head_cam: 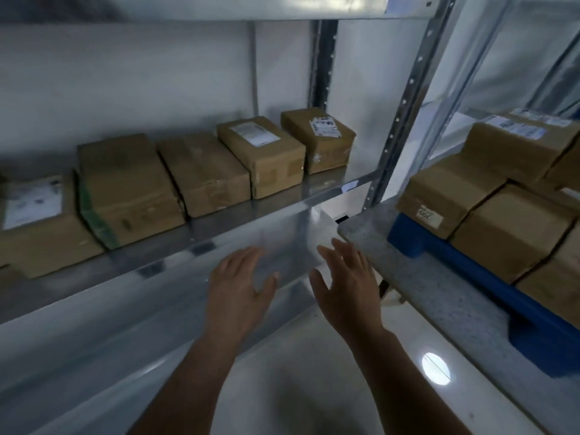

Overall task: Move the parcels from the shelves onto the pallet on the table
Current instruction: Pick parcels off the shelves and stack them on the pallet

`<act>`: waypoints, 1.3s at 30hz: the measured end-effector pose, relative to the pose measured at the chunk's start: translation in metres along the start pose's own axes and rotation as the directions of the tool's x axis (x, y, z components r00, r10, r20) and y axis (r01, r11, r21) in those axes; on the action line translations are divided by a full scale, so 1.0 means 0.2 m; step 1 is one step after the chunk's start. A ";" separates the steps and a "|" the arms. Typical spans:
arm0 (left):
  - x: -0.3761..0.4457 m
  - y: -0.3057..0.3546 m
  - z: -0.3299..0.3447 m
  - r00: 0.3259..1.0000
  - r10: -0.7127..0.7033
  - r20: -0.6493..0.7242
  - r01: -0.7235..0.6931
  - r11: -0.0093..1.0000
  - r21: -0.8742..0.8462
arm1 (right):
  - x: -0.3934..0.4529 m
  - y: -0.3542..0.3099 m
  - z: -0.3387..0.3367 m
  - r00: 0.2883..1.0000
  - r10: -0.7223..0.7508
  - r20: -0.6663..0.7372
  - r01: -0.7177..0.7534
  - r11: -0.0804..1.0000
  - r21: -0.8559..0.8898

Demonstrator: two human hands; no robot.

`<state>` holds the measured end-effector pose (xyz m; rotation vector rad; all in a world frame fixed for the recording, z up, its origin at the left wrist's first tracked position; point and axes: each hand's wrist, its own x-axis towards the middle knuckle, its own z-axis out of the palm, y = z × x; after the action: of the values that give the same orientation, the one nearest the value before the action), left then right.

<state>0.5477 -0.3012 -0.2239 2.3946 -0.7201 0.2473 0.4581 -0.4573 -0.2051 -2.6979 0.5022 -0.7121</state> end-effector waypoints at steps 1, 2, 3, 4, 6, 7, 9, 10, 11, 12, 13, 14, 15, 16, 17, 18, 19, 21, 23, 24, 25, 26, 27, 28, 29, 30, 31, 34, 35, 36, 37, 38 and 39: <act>-0.04 -0.04 -0.04 1.000 -0.009 -0.015 0.009 1.000 0.002 | -0.03 -0.06 0.01 1.000 -0.016 0.000 0.016 1.000 0.007; -0.08 -0.09 -0.09 0.999 -0.018 -0.028 0.018 1.000 0.014 | -0.05 -0.12 0.03 0.999 -0.037 -0.004 0.037 0.999 0.019; -0.11 -0.13 -0.14 0.999 -0.028 -0.034 0.029 0.999 0.030 | -0.07 -0.18 0.05 0.998 -0.061 -0.011 0.061 0.998 0.032; -0.15 -0.17 -0.18 0.998 -0.038 -0.040 0.040 0.998 0.044 | -0.09 -0.24 0.08 0.997 -0.082 -0.015 0.083 0.996 0.045; -0.22 -0.26 -0.28 0.996 -0.066 -0.065 0.070 0.996 0.063 | -0.11 -0.38 0.13 0.992 -0.123 -0.014 0.124 0.988 0.092; -0.26 -0.31 -0.33 0.993 -0.078 -0.085 0.085 0.993 0.079 | -0.13 -0.45 0.16 0.989 -0.146 -0.013 0.147 0.982 0.118; -0.33 -0.42 -0.42 0.986 -0.105 -0.133 0.120 0.987 0.111 | -0.15 -0.59 0.21 0.981 -0.194 -0.003 0.193 0.970 0.147; -0.37 -0.47 -0.46 0.981 -0.130 -0.144 0.147 0.983 0.114 | -0.16 -0.66 0.24 0.975 -0.221 0.000 0.218 0.963 0.157; -0.40 -0.53 -0.51 0.975 -0.157 -0.156 0.176 0.978 0.116 | -0.16 -0.74 0.27 0.969 -0.247 0.009 0.242 0.956 0.167; -0.43 -0.58 -0.54 0.971 -0.173 -0.167 0.194 0.974 0.116 | -0.17 -0.79 0.29 0.967 -0.256 0.020 0.249 0.953 0.171; -0.47 -0.63 -0.58 0.962 -0.199 -0.185 0.224 0.967 0.122 | -0.17 -0.86 0.31 0.962 -0.269 0.043 0.258 0.950 0.179; -0.50 -0.67 -0.63 0.951 -0.232 -0.207 0.261 0.956 0.130 | -0.18 -0.94 0.33 0.955 -0.289 0.069 0.272 0.945 0.184; -0.54 -0.72 -0.67 0.938 -0.260 -0.230 0.296 0.945 0.140 | -0.19 -1.01 0.35 0.948 -0.303 0.100 0.281 0.941 0.188; -0.57 -0.76 -0.70 0.925 -0.284 -0.254 0.328 0.933 0.150 | -0.20 -1.08 0.37 0.939 -0.319 0.132 0.290 0.936 0.198; -0.60 -0.79 -0.73 0.912 -0.309 -0.270 0.357 0.922 0.151 | -0.20 -1.14 0.39 0.928 -0.342 0.149 0.308 0.928 0.210; -0.63 -0.82 -0.77 0.898 -0.334 -0.287 0.386 0.911 0.147 | -0.21 -1.20 0.41 0.915 -0.371 0.158 0.333 0.916 0.222; -0.66 -0.84 -0.79 0.884 -0.355 -0.303 0.411 0.900 0.143 | -0.22 -1.24 0.43 0.904 -0.397 0.161 0.356 0.905 0.232; -0.72 -0.89 -0.85 0.849 -0.403 -0.341 0.470 0.871 0.142 | -0.23 -1.34 0.46 0.879 -0.442 0.176 0.390 0.882 0.265; -0.78 -0.94 -0.91 0.814 -0.445 -0.373 0.524 0.840 0.140 | -0.23 -1.45 0.50 0.845 -0.501 0.187 0.435 0.847 0.305; -0.80 -0.97 -0.94 0.797 -0.464 -0.386 0.549 0.824 0.142 | -0.23 -1.50 0.52 0.827 -0.530 0.191 0.456 0.829 0.325; -0.84 -0.99 -0.97 0.781 -0.483 -0.396 0.573 0.806 0.149 | -0.24 -1.55 0.54 0.807 -0.555 0.202 0.472 0.812 0.344; -0.87 -1.02 -1.00 0.766 -0.499 -0.406 0.596 0.787 0.159 | -0.25 -1.61 0.56 0.787 -0.577 0.219 0.483 0.797 0.363; -0.90 -1.05 -1.04 0.751 -0.514 -0.414 0.618 0.769 0.166 | -0.26 -1.66 0.58 0.766 -0.599 0.233 0.495 0.781 0.382; -0.93 -1.08 -1.07 0.735 -0.529 -0.423 0.638 0.751 0.169 | -0.27 -1.72 0.60 0.746 -0.620 0.243 0.506 0.765 0.398; -0.95 -1.10 -1.11 0.719 -0.543 -0.435 0.657 0.735 0.168 | -0.28 -1.77 0.62 0.724 -0.639 0.261 0.513 0.752 0.414; -0.98 -1.13 -1.14 0.702 -0.551 -0.450 0.672 0.722 0.164 | -0.29 -1.83 0.63 0.696 -0.658 0.288 0.519 0.738 0.431; -1.00 -1.16 -1.18 0.689 -0.557 -0.464 0.684 0.712 0.161 | -0.30 -1.88 0.65 0.661 -0.680 0.318 0.523 0.721 0.455; -1.05 -1.25 -1.31 0.668 -0.562 -0.488 0.706 0.685 0.179 | -0.32 -2.04 0.69 0.598 -0.731 0.329 0.533 0.668 0.519; -1.05 -1.28 -1.35 0.664 -0.563 -0.491 0.712 0.676 0.189 | -0.32 -2.09 0.70 0.588 -0.738 0.331 0.530 0.660 0.532; -1.05 -1.31 -1.39 0.664 -0.563 -0.492 0.716 0.668 0.202 | -0.32 -2.15 0.71 0.587 -0.740 0.329 0.529 0.658 0.537; -1.05 -1.34 -1.43 0.669 -0.558 -0.490 0.714 0.666 0.217 | -0.32 -2.20 0.73 0.595 -0.741 0.312 0.535 0.654 0.535; -1.03 -1.37 -1.47 0.677 -0.551 -0.488 0.708 0.668 0.229 | -0.31 -2.25 0.74 0.609 -0.742 0.281 0.543 0.648 0.534; -1.02 -1.40 -1.50 0.683 -0.543 -0.489 0.702 0.672 0.236 | -0.31 -2.29 0.75 0.627 -0.738 0.248 0.543 0.643 0.539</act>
<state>0.5328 0.1570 -0.1977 2.6957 0.4282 0.5868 0.6028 0.0069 -0.1831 -2.4457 -0.7440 -0.2524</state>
